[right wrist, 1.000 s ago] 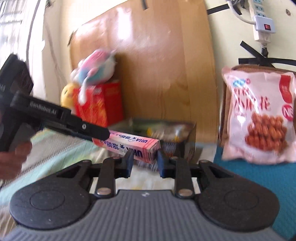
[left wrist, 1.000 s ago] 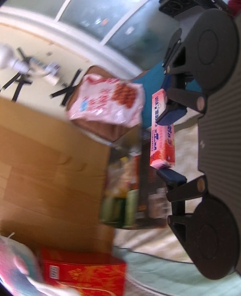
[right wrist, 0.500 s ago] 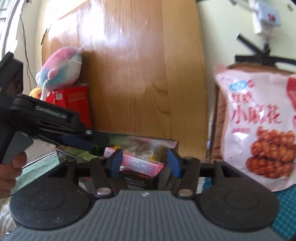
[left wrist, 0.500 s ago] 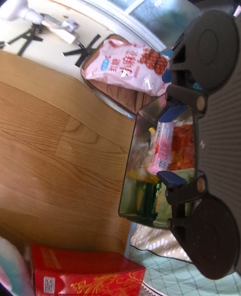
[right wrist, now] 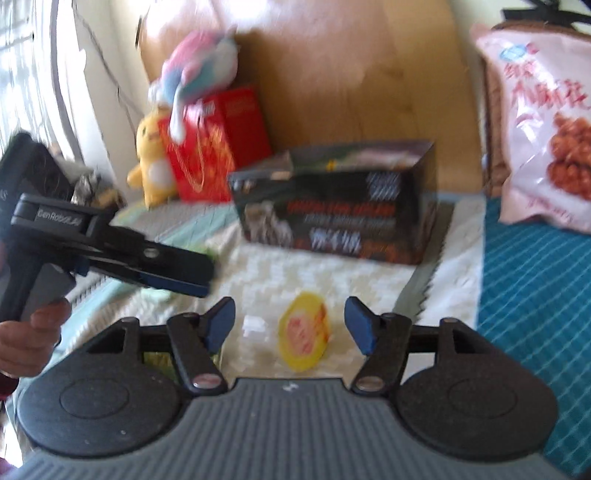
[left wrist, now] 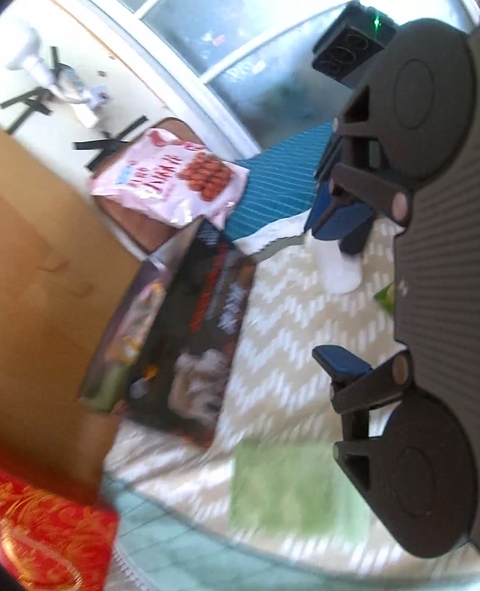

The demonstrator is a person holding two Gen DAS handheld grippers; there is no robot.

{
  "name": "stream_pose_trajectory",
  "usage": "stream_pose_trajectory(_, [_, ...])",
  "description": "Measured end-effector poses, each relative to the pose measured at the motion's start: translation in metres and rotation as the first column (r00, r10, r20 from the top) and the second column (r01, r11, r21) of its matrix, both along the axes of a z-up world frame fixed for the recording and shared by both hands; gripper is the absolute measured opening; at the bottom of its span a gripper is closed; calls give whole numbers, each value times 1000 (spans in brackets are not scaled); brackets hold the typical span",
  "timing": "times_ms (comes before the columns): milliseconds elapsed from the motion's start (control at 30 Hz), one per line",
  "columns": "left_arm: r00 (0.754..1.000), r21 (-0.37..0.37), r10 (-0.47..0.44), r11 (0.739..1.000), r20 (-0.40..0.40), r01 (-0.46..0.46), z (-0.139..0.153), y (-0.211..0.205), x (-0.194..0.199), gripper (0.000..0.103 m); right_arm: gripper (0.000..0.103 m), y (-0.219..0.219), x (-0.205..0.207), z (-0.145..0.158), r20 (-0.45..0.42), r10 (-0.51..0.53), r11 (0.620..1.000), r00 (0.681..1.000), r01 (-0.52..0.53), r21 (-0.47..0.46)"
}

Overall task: Organize snacks
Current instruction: 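Grasp the white plastic cup with the left tool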

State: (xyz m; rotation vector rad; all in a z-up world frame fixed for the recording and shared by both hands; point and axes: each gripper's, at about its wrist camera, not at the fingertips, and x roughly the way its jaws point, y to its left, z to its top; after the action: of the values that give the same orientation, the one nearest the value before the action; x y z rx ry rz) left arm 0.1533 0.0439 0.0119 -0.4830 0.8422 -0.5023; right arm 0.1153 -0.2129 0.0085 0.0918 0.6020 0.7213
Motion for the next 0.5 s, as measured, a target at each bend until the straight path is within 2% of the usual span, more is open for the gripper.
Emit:
stream_pose_trajectory(67, [1000,-10,-11,1000,-25,11,-9,-13,5,62,67,8,-2,-6,-13,15,998,1000,-16,-58])
stream_pose_trajectory(100, [999,-12,-18,1000,-37,17,-13,-20,7,60,64,12,-3,-6,-1,13,997,1000,-13,-77])
stream_pose_trajectory(133, [999,-12,-20,1000,-30,19,-16,-25,7,58,56,13,-6,-4,11,15,996,1000,-14,-90])
stream_pose_trajectory(167, [1000,-3,-12,1000,-20,12,-15,-30,7,56,56,15,-7,-4,10,15,995,1000,-14,-103])
stream_pose_trajectory(200, [999,-17,-23,1000,-29,23,-17,-33,4,51,53,15,-11,-4,24,2,993,1000,1,-119])
stream_pose_trajectory(233, [998,-33,-34,999,-44,33,-17,-35,4,50,52,15,-15,-3,32,-10,991,999,14,-130])
stream_pose_trajectory(400, [995,11,-98,995,-32,98,-13,-55,-23,50,52,2,-50,-1,64,-44,986,997,53,-155])
stream_pose_trajectory(500, [985,76,-170,983,-9,170,-8,-78,-49,50,52,-9,-79,-3,93,-60,979,994,76,-188])
